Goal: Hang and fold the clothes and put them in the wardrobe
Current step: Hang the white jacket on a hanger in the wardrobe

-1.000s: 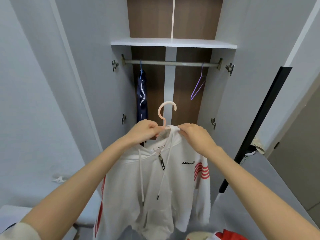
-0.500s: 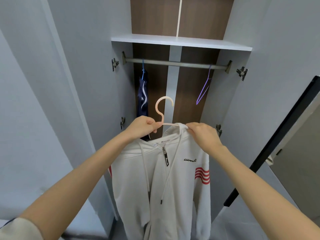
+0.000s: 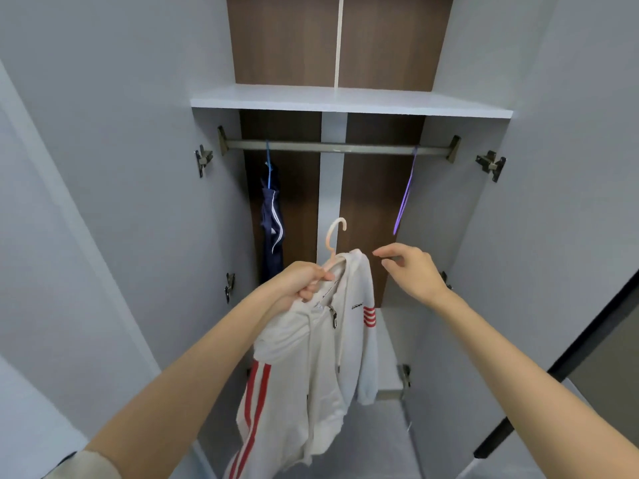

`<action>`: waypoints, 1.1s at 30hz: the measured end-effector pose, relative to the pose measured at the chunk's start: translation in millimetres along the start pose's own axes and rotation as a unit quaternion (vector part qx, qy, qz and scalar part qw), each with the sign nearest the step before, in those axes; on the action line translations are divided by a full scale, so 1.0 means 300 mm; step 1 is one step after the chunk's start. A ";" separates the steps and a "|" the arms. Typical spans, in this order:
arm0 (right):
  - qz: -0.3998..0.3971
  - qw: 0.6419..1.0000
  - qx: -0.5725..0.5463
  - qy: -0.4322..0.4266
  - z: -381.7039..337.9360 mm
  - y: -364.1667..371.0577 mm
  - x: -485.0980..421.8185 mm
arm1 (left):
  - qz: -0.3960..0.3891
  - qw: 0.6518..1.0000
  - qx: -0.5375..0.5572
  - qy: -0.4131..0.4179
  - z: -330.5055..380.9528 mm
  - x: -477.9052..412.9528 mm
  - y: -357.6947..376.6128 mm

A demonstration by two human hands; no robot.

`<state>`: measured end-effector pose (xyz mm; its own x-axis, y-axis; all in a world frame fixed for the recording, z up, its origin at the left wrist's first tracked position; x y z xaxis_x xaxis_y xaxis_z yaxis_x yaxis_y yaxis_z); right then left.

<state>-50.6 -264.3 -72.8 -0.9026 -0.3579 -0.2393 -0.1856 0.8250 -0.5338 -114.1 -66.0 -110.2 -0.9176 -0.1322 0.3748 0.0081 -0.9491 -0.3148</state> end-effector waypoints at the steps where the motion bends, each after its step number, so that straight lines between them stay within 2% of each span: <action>1: 0.009 1.000 -0.013 -0.004 -0.008 0.000 -0.026 | 0.001 1.000 0.017 -0.003 0.006 -0.029 -0.014; 5: 0.030 0.997 -0.060 -0.035 -0.047 0.007 -0.155 | 0.005 0.998 0.059 -0.008 0.053 -0.152 -0.063; 12: 0.008 0.991 -0.105 -0.077 -0.080 0.081 -0.523 | 0.056 0.994 0.086 0.034 0.134 -0.424 -0.155; 15: -0.026 0.987 -0.132 -0.092 -0.080 0.130 -0.715 | 0.068 0.991 0.106 0.044 0.172 -0.554 -0.195; 20: -0.130 0.975 -0.129 -0.122 -0.069 0.227 -1.001 | 0.082 0.988 0.128 0.031 0.243 -0.752 -0.276; 25: -0.178 0.968 -0.117 -0.136 -0.057 0.278 -1.226 | 0.096 0.984 0.145 0.044 0.322 -0.919 -0.349; 30: -0.165 0.964 -0.116 -0.175 -0.039 0.289 -1.405 | 0.105 0.979 0.164 0.068 0.403 -1.072 -0.405; 33: -0.156 0.965 -0.127 -0.168 -0.023 0.292 -1.489 | 0.114 0.976 0.166 0.085 0.446 -1.149 -0.437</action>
<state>333.6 -29.1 -7.0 -0.6186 -0.6930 -0.3703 -0.5557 0.7191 -0.4174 254.5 65.6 -81.5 -0.9296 -0.3280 0.1683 0.3220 -0.9447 -0.0629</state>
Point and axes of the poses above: each hand's wrist, its own x-axis away from the middle knuckle, its own y-axis out of the palm, z = x × y, the point moved 5 cm from there along -x, towards the middle knuckle, and after that the axes turned 14 degrees about -x, right-handed, at the moved point
